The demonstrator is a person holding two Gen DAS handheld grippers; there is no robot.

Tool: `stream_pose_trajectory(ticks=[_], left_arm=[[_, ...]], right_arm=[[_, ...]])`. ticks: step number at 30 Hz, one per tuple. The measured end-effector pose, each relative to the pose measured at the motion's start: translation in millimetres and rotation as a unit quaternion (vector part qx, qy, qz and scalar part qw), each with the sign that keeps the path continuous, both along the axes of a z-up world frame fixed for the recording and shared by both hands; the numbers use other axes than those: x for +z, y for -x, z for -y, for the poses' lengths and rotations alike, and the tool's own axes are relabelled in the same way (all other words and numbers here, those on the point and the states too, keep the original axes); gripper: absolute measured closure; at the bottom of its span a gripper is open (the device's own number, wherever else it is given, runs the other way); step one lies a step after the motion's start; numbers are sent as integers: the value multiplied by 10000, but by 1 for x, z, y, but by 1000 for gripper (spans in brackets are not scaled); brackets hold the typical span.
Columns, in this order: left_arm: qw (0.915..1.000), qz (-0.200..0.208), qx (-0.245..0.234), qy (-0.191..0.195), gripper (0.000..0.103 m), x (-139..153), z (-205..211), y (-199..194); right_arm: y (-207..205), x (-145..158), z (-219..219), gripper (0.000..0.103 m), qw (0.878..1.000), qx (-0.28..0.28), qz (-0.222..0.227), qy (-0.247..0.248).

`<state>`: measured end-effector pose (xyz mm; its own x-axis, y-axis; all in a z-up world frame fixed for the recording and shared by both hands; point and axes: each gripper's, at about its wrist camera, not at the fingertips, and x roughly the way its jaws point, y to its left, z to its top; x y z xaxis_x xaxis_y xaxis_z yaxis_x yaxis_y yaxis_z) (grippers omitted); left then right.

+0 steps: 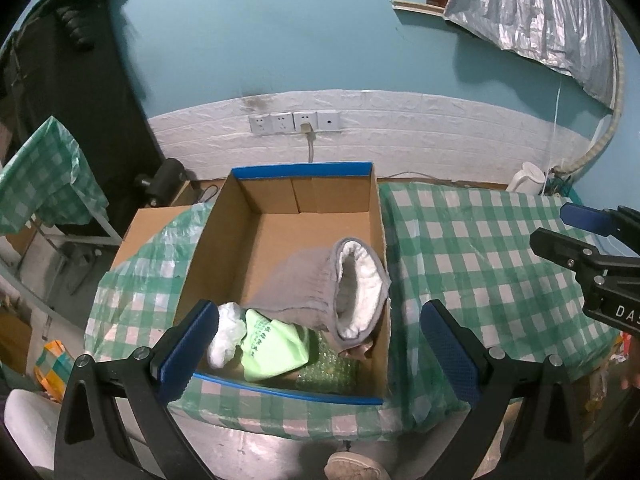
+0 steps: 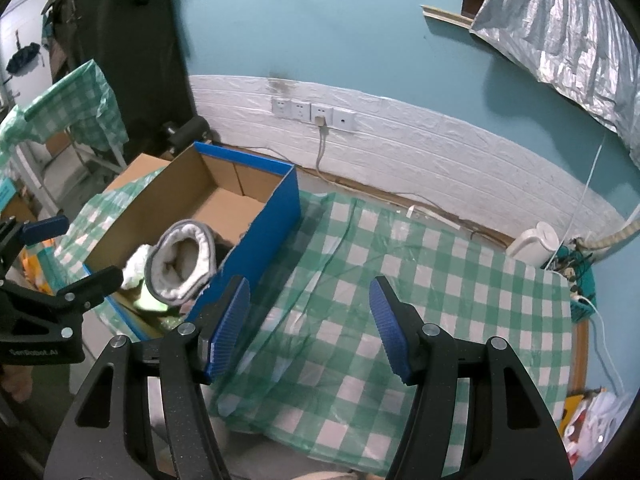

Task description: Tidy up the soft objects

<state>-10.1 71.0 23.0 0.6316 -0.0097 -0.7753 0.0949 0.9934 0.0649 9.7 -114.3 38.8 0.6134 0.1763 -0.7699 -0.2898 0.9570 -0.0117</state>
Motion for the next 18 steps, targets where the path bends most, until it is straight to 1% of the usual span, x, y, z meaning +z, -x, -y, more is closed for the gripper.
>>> stream_pose_trajectory(ticks=[18], left_arm=[[10000,-26,-50,-4,1,-2,-1,3]], right_arm=[[-1,0,0,41,10000,12,-37,23]])
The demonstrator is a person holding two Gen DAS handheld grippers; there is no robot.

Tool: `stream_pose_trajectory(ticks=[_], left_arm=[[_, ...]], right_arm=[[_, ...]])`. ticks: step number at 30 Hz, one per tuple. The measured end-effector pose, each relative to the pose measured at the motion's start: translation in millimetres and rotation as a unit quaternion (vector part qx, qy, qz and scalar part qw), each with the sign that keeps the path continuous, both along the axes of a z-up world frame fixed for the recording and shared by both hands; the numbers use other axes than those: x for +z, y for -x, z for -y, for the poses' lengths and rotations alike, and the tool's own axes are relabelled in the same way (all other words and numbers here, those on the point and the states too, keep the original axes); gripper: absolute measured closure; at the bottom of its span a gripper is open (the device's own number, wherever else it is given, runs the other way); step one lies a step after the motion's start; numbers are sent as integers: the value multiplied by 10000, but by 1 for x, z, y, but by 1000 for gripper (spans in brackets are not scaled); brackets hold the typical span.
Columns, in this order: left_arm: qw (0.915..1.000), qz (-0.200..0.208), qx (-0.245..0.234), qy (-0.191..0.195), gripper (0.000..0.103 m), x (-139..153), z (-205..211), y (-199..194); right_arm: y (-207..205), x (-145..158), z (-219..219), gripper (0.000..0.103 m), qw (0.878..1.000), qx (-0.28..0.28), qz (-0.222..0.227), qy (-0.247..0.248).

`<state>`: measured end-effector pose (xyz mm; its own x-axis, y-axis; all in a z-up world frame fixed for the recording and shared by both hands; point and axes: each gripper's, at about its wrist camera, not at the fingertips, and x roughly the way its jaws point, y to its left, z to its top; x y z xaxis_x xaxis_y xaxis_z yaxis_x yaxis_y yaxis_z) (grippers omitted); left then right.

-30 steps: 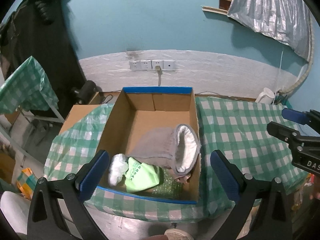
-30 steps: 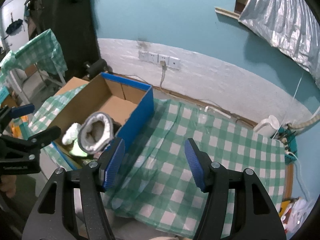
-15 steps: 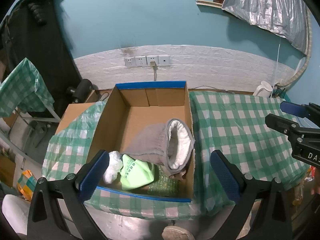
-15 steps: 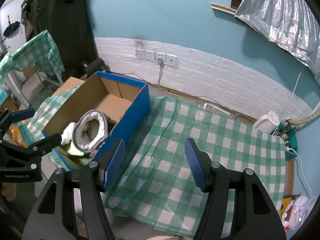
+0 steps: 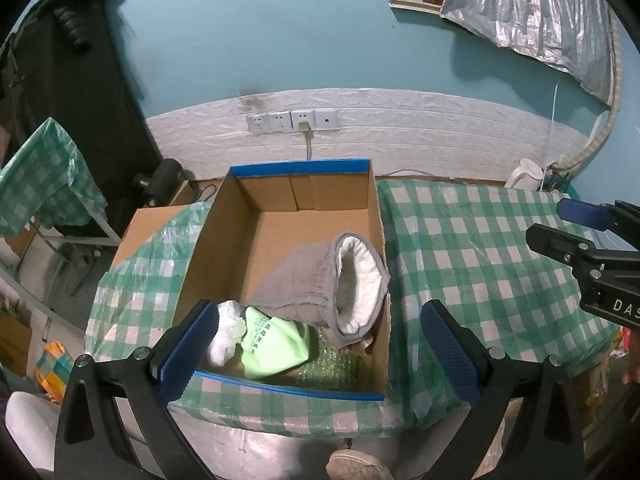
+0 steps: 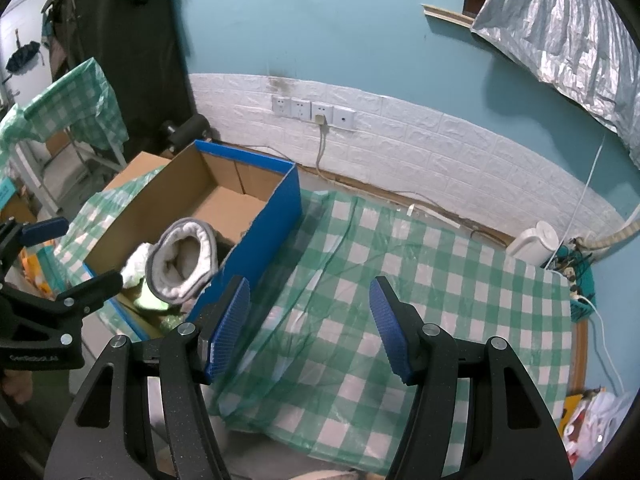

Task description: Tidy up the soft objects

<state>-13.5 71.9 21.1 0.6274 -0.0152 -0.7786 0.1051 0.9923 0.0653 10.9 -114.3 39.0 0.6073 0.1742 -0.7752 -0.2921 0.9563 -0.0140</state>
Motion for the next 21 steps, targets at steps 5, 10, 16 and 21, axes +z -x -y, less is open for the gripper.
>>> stream_pose_trajectory(ticks=[5,10,16,21], left_arm=[[10000,-17,16,5,1,0,0,0],[10000,-5,1,-8,1,0,0,1],[10000,-13,4,-8,1,0,0,0],[10000,-11,16,-5,1,0,0,0]], right_arm=[[0,0,-1,41,10000,-12,-5,0],[1,-1,-2,41,10000,-8,-15,12],[1,-1,-2,41,10000,-10,-17,4],[1,-1,-2,41,10000,-16,-9,0]])
